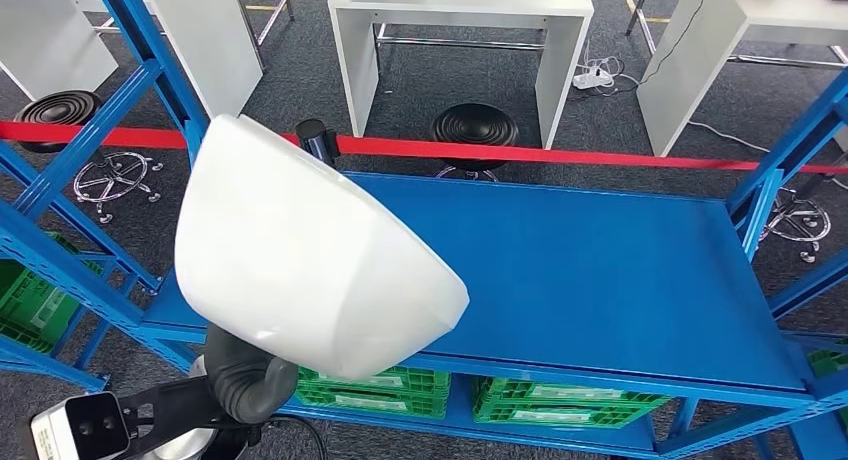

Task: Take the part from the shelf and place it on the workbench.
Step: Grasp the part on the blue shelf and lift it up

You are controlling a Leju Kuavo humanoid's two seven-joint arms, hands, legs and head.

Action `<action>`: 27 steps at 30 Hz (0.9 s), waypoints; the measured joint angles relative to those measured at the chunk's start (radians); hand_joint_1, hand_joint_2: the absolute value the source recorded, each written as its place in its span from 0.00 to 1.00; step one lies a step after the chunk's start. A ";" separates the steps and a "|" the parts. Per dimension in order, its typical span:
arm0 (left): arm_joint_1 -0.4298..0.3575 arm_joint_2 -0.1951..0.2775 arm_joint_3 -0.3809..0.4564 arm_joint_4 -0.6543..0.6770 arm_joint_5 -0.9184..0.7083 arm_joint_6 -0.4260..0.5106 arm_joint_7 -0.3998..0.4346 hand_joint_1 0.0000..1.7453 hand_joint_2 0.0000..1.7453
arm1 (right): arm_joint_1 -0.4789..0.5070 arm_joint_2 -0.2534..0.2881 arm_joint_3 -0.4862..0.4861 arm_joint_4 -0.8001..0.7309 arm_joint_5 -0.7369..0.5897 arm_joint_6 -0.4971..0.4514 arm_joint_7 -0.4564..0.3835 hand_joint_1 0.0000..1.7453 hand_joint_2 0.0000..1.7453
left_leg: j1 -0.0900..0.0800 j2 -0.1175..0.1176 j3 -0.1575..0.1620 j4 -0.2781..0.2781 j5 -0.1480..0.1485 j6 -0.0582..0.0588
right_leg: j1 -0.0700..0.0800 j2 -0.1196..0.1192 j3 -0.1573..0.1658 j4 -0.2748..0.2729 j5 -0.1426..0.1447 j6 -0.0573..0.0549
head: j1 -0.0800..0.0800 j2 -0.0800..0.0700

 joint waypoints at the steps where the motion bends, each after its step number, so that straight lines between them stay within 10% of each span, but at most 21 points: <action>1: 0.000 -0.003 -0.001 -0.002 0.002 -0.005 0.000 1.00 1.00 | 0.000 0.001 0.000 0.000 0.001 0.000 0.002 0.00 0.00 | 0.000 0.000 0.000 0.000 0.000 0.000 | 0.000 0.000 0.000 0.000 0.000 0.000 | 0.000 0.000; 14: -0.014 0.012 -0.061 -0.003 0.031 0.024 0.001 1.00 1.00 | -0.006 0.024 0.008 0.001 0.000 -0.004 0.002 0.00 0.00 | -0.006 0.002 0.004 -0.006 0.000 0.023 | -0.008 0.000 0.003 0.001 -0.006 0.021 | 0.000 0.000; 20: -0.037 0.013 -0.092 0.009 0.057 0.024 0.021 1.00 1.00 | -0.010 0.023 0.008 0.001 0.002 -0.012 0.002 0.00 0.00 | 0.007 0.011 0.001 -0.019 0.013 0.032 | -0.020 -0.002 -0.118 0.263 -0.134 0.045 | 0.011 0.000; 24: -0.051 0.016 -0.105 0.023 0.076 0.033 0.030 1.00 1.00 | -0.010 0.019 0.008 0.001 0.017 -0.013 0.007 0.00 0.00 | 0.020 0.010 -0.013 -0.002 0.016 0.012 | -0.034 -0.003 -0.022 0.077 -0.025 0.063 | 0.014 0.000; 27: -0.059 0.021 -0.111 0.031 0.082 0.037 0.029 1.00 1.00 | -0.012 0.018 0.008 0.002 0.022 -0.010 0.008 0.00 0.00 | 0.019 0.006 -0.021 0.006 0.023 -0.013 | -0.029 0.005 0.000 0.022 -0.005 0.041 | 0.016 0.000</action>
